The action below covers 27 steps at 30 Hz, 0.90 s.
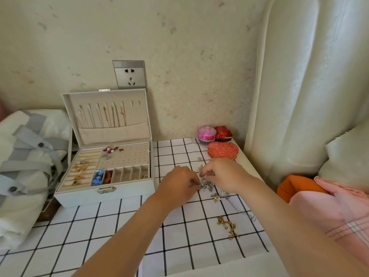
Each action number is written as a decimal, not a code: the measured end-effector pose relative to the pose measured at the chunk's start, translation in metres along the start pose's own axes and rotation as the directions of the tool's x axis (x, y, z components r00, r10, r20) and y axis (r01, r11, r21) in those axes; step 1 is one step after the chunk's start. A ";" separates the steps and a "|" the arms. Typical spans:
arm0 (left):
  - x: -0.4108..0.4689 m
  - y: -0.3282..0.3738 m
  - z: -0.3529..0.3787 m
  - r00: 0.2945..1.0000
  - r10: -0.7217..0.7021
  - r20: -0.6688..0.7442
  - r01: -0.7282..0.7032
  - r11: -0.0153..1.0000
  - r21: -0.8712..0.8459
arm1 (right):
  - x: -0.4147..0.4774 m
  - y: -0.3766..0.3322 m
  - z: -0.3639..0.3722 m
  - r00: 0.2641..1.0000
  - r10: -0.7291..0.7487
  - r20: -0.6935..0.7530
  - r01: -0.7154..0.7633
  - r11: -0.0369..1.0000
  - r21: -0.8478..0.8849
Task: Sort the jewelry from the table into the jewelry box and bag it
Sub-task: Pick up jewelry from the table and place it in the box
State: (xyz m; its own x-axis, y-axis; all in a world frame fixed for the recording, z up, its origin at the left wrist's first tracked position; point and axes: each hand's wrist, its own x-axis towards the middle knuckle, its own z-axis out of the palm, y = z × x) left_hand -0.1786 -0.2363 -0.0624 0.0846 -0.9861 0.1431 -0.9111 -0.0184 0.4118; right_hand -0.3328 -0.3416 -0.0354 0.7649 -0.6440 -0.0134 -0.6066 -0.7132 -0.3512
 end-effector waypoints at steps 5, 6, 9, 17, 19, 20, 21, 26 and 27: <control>-0.001 -0.003 -0.002 1.000 -0.008 0.002 0.008 1.000 0.005 | 0.006 0.001 -0.004 0.999 0.016 0.031 -0.015 0.999 -0.046; 0.000 -0.002 -0.002 1.000 -0.007 -0.008 0.007 1.000 0.000 | 0.006 0.002 -0.005 0.999 0.024 0.031 -0.023 0.999 -0.034; 0.002 0.001 -0.001 1.000 0.009 -0.012 -0.009 0.999 -0.041 | 0.005 0.002 -0.006 0.999 0.022 0.025 -0.021 1.000 -0.014; 0.003 -0.004 -0.004 0.999 -0.042 0.009 0.042 0.999 -0.013 | 0.005 -0.005 -0.006 0.998 0.000 0.061 0.002 0.999 -0.035; 0.001 -0.006 -0.007 0.998 -0.066 0.019 0.066 0.998 -0.014 | 0.006 -0.007 -0.007 0.996 0.016 0.083 -0.012 0.999 -0.038; 0.001 -0.006 -0.008 0.997 -0.077 0.027 0.077 0.997 -0.019 | 0.006 -0.007 -0.008 0.995 0.022 0.093 -0.018 0.999 -0.042; 0.000 -0.006 -0.008 0.996 -0.085 0.032 0.086 0.996 -0.029 | 0.006 -0.007 -0.008 0.995 0.028 0.098 -0.024 0.999 -0.042; 0.000 -0.003 -0.010 0.987 -0.146 0.069 0.153 0.981 -0.115 | 0.008 -0.005 -0.005 0.995 0.036 0.089 -0.035 0.999 -0.017; 0.000 -0.003 -0.010 0.986 -0.149 0.077 0.158 0.980 -0.118 | 0.008 -0.004 -0.005 0.996 0.034 0.085 -0.033 0.999 -0.015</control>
State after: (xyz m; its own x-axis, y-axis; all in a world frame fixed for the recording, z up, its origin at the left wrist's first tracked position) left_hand -0.1715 -0.2349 -0.0543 0.1882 -0.9821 0.0104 -0.8322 -0.1538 0.5327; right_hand -0.3253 -0.3456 -0.0298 0.7592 -0.6423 -0.1049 -0.6349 -0.6954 -0.3366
